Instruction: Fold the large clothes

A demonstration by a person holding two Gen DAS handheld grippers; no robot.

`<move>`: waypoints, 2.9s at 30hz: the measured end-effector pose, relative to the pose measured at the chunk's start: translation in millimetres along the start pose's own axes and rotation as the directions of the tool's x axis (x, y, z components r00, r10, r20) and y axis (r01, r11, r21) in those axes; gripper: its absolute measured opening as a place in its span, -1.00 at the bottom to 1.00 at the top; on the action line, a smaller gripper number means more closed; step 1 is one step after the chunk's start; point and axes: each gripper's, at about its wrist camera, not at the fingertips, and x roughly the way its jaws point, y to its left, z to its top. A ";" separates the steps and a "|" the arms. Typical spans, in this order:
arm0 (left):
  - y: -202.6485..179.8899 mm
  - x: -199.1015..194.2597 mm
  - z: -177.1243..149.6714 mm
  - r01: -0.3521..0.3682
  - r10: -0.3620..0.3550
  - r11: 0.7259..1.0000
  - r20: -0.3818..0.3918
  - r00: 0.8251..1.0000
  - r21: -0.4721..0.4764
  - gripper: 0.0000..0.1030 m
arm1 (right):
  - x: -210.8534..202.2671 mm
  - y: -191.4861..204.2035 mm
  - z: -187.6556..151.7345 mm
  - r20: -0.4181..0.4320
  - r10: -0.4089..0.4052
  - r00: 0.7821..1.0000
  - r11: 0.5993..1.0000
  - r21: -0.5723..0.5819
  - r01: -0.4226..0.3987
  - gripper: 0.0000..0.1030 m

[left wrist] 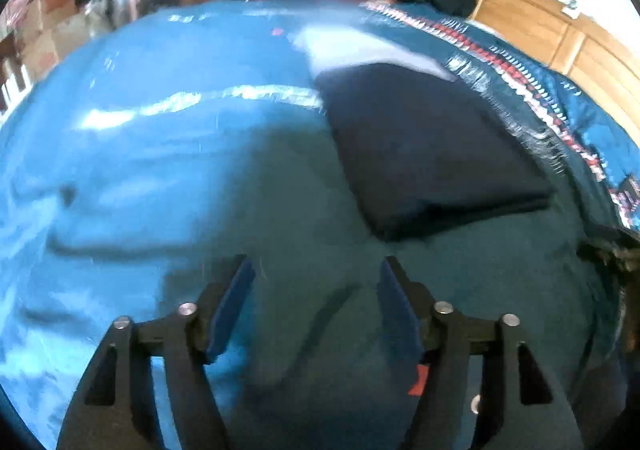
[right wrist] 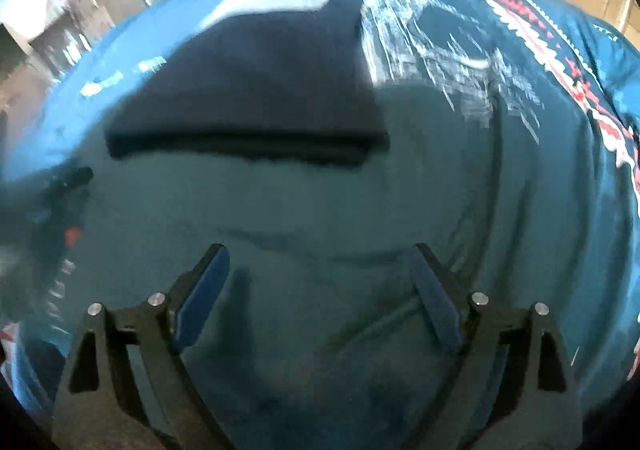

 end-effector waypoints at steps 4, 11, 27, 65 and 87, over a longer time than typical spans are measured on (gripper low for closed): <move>-5.6 12.0 2.5 0.008 -0.007 1.000 -0.018 1.000 0.030 0.75 | 14.0 -2.8 -7.5 -0.014 -0.034 0.999 0.999 0.030 0.035 0.93; -33.2 25.4 2.9 -0.078 0.086 0.988 -0.058 0.995 0.132 1.00 | 16.4 -2.4 -15.5 0.039 -0.047 0.998 0.998 0.032 0.046 1.00; -32.7 30.0 -1.9 -0.090 0.090 0.989 0.000 0.996 0.120 1.00 | 23.6 0.1 -14.6 0.060 -0.059 0.996 0.998 0.037 0.056 1.00; -29.4 31.8 -4.0 -0.080 0.078 0.991 0.016 0.997 0.112 1.00 | 27.2 -2.0 -12.4 0.086 -0.058 0.995 0.997 0.053 0.054 1.00; -28.7 32.2 -4.6 -0.080 0.078 0.991 0.018 0.997 0.111 1.00 | 27.7 -2.3 -12.1 0.086 -0.057 0.995 0.997 0.054 0.052 1.00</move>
